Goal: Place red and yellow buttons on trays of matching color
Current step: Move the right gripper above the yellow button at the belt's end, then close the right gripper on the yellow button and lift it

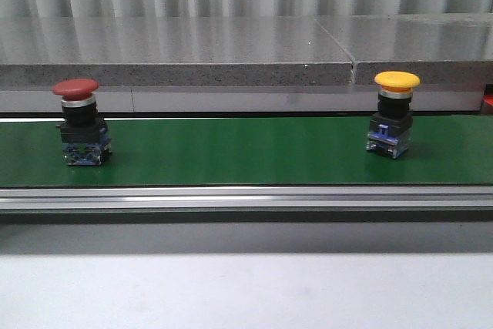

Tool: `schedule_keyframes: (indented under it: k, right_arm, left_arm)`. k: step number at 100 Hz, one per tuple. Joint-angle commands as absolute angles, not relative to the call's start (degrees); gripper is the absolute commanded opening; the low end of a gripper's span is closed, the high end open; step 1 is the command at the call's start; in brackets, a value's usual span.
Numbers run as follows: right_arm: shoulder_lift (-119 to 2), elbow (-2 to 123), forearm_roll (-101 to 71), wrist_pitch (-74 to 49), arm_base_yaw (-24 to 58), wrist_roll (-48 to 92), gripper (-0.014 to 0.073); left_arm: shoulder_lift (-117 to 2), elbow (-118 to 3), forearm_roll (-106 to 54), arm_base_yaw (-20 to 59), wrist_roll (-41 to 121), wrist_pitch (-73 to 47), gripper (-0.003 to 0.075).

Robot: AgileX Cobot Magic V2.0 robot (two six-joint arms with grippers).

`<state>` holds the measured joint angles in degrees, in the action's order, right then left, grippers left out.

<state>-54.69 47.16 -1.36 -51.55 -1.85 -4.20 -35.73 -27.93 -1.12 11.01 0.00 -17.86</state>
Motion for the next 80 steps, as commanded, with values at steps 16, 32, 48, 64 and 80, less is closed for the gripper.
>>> schedule_keyframes:
  k: [16, 32, 48, 64, 80]
  right_arm:
    - [-60.7, 51.9, -7.3, -46.4, 1.4, 4.5, 0.0539]
    - [-67.8, 56.4, -7.3, -45.4, 5.0, 5.5, 0.0539]
    - [-74.5, 60.4, -7.3, -44.7, 8.0, 6.7, 0.0539]
    - [-79.9, 63.2, -7.3, -42.9, 8.7, 7.1, 0.0539]
    - [-84.6, 65.3, -7.1, -41.3, 8.7, 7.1, 0.0539]
  left_arm:
    - [-36.0, -29.5, -1.6, 11.5, -0.4, -13.1, -0.002]
    - [-36.0, -29.5, -1.6, 11.5, -0.4, -13.1, -0.002]
    - [-36.0, -29.5, -1.6, 11.5, -0.4, -13.1, -0.002]
    - [-36.0, -29.5, -1.6, 11.5, -0.4, -13.1, -0.002]
    - [-36.0, -29.5, -1.6, 11.5, -0.4, -13.1, -0.002]
